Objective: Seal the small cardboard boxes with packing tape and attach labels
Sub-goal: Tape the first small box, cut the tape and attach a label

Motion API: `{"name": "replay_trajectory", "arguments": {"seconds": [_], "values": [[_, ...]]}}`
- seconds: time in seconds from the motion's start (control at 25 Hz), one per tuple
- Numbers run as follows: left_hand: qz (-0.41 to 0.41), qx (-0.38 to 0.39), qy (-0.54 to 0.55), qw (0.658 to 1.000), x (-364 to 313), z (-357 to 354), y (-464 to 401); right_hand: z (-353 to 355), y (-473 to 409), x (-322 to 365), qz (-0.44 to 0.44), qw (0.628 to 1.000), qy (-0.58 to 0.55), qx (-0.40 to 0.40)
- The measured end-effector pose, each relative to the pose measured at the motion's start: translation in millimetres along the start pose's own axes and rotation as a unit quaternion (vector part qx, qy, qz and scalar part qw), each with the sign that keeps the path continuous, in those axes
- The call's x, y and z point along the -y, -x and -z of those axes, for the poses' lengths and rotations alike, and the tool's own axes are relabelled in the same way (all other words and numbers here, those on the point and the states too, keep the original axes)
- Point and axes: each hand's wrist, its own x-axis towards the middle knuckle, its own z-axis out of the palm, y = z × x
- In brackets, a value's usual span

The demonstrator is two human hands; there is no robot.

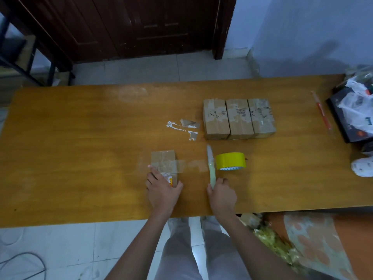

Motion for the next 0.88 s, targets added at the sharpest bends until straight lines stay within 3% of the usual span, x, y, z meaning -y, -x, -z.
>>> {"name": "replay_trajectory", "arguments": {"seconds": [0.24,0.44,0.64,0.76,0.88], "values": [[0.006,0.000,-0.011,1.000,-1,-1,1,-1,6,-37,0.048,0.995,0.022,0.079],[0.000,0.006,0.002,1.000,1,-1,0,-3,32,-57,0.050,0.984,-0.016,0.169],[0.006,0.003,0.006,1.000,0,-3,-1,-7,60,-103,0.032,0.967,0.018,0.254],[0.007,0.003,0.009,1.000,-1,-3,0,-5,64,-110,0.011,0.964,-0.083,0.251],[0.004,0.010,0.013,1.000,1,0,0,1,65,-103,-0.014,0.935,-0.253,0.250]]}}
